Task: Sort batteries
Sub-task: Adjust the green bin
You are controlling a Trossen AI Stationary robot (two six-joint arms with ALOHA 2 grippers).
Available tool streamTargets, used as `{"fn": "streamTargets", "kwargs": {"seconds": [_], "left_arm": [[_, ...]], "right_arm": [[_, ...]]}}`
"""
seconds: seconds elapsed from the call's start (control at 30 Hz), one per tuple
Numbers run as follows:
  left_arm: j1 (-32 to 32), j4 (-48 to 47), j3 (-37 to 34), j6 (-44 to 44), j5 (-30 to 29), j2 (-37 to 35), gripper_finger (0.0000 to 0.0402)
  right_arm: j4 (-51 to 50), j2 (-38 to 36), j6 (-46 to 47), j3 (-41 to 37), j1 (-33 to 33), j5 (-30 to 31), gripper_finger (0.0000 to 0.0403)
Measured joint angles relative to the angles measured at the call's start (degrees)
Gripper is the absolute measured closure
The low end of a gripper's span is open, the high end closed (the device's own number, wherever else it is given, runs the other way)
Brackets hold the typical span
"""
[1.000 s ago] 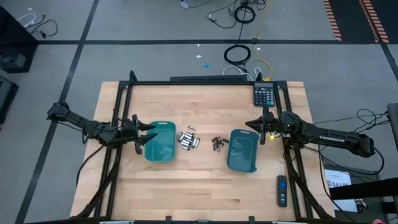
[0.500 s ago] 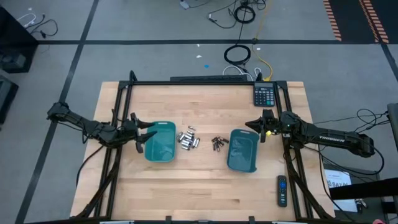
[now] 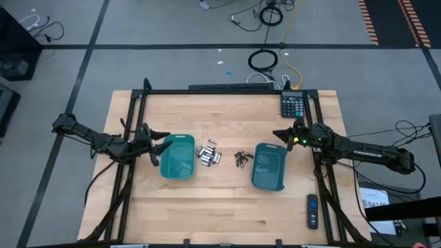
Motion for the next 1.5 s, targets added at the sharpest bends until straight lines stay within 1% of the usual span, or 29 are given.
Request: {"fn": "streamTargets", "kwargs": {"seconds": [0.07, 0.2, 0.27, 0.33, 0.4, 0.53, 0.63, 0.73, 0.77, 0.9, 1.07, 1.23, 1.4, 1.5], "left_arm": [[0.0, -3.6, 3.0, 1.5, 2.1, 0.7, 0.0206], [1.5, -19.6, 11.7, 0.8, 4.3, 5.2, 0.0206], [2.8, -24.5, 15.2, -0.5, 7.4, 8.8, 0.0206], [4.0, -26.1, 17.7, -2.3, 8.4, 12.9, 0.0206], [5.0, -26.2, 19.6, -4.1, 8.4, 17.2, 0.0206], [6.5, -26.1, 23.1, -6.4, 8.8, 25.6, 0.0206], [6.7, -25.0, 25.5, -7.5, 8.8, 30.2, 0.0206], [6.0, -24.3, 27.6, -7.7, 8.5, 33.2, 0.0206], [5.6, -24.1, 28.4, -7.9, 7.6, 33.9, 0.0206], [3.7, -23.8, 30.6, -7.4, 0.9, 35.8, 0.0206], [2.4, -22.9, 30.7, -6.5, -1.3, 36.4, 0.0206], [2.1, -22.4, 30.7, -6.5, -0.8, 36.7, 0.0206], [2.7, -22.7, 30.7, -6.5, 5.8, 37.9, 0.0206], [2.7, -23.0, 30.7, -6.5, 6.2, 38.8, 0.0206]], "right_arm": [[0.0, 0.0, 1.8, 0.0, 0.0, 2.2, 0.0403], [0.2, 0.0, 7.9, 0.0, 0.0, 2.5, 0.0403], [0.1, 0.0, 6.6, 0.0, 0.0, 2.1, 0.0403], [0.0, 0.0, 5.1, 0.0, 0.0, 2.7, 0.0403], [0.8, 0.0, 3.6, 0.0, 0.0, 2.9, 0.0403], [3.3, 0.0, -2.4, 0.0, 0.5, 2.6, 0.0403], [6.0, 0.0, -4.6, 0.0, 0.8, 2.5, 0.0403], [7.3, 0.0, -4.0, 0.1, 0.8, 2.4, 0.0403], [7.0, 0.0, -2.7, 0.1, 0.8, 2.6, 0.0403], [6.6, 0.0, 2.0, 0.1, 0.8, 2.6, 0.0403], [6.3, 0.0, 2.8, 0.1, 0.8, 2.7, 0.0403], [8.2, 0.0, 2.8, 0.1, 0.7, 3.5, 0.0403], [11.5, -0.1, 4.9, 0.1, 0.8, 8.8, 0.0403], [13.4, -0.1, 4.8, 0.1, 0.7, 8.6, 0.0403]]}}
